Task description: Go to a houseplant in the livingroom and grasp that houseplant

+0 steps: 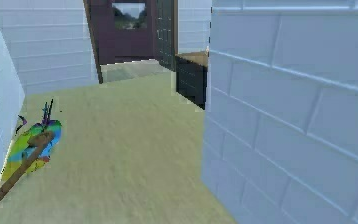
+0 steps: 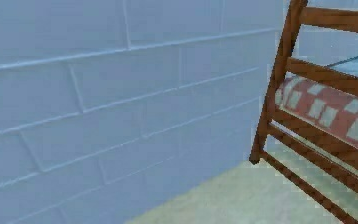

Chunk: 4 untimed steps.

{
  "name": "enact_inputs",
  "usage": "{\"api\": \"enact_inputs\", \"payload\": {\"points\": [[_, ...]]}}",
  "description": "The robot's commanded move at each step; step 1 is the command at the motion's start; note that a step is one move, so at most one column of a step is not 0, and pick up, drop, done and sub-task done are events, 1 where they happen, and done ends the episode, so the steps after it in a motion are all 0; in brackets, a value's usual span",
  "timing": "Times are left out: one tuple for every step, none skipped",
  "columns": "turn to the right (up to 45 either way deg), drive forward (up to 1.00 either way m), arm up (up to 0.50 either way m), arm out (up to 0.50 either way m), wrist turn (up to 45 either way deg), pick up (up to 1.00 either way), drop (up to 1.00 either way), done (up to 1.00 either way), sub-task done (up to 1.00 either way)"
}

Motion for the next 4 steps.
{"api": "enact_inputs", "payload": {"points": [[0.0, 1.00, 0.00, 0.00, 0.0, 0.00, 0.00, 0.00, 0.00], [-6.0, 0.00, 0.00, 0.00, 0.0, 0.00, 0.00, 0.00, 0.00], [0.0, 0.40, 0.00, 0.00, 0.0, 0.00, 0.00, 0.00, 0.00], [-6.0, 0.00, 0.00, 0.00, 0.0, 0.00, 0.00, 0.00, 0.00]]}}
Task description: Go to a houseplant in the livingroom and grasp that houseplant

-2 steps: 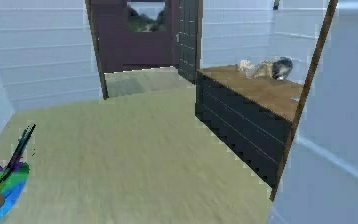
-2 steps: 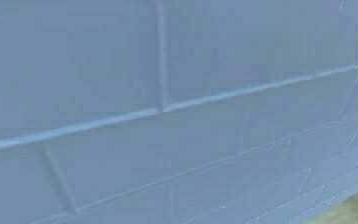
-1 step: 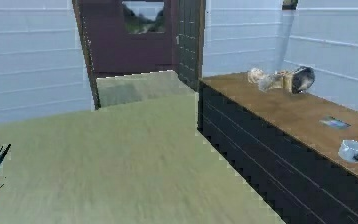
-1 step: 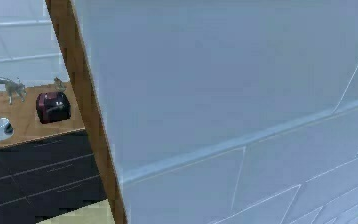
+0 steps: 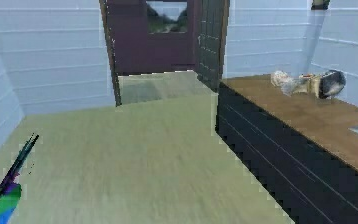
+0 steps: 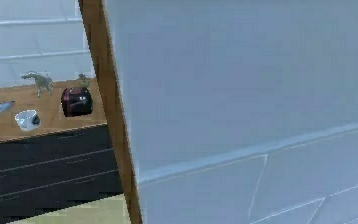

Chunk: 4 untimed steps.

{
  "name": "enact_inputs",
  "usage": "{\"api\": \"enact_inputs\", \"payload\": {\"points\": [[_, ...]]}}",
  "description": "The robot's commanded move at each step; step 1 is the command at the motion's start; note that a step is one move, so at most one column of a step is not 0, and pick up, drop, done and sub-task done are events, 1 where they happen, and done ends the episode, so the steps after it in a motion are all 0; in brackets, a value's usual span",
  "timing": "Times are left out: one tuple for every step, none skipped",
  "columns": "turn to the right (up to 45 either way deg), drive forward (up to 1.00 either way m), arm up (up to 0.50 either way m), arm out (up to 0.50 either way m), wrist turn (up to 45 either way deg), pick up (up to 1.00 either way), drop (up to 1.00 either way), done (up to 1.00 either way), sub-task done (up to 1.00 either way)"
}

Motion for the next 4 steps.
{"api": "enact_inputs", "payload": {"points": [[0.0, 1.00, 0.00, 0.00, 0.0, 0.00, 0.00, 0.00, 0.00], [-3.0, 0.00, 0.00, 0.00, 0.0, 0.00, 0.00, 0.00, 0.00], [-3.0, 0.00, 0.00, 0.00, 0.0, 0.00, 0.00, 0.00, 0.00], [0.0, 1.00, 0.00, 0.00, 0.0, 0.00, 0.00, 0.00, 0.00]]}}
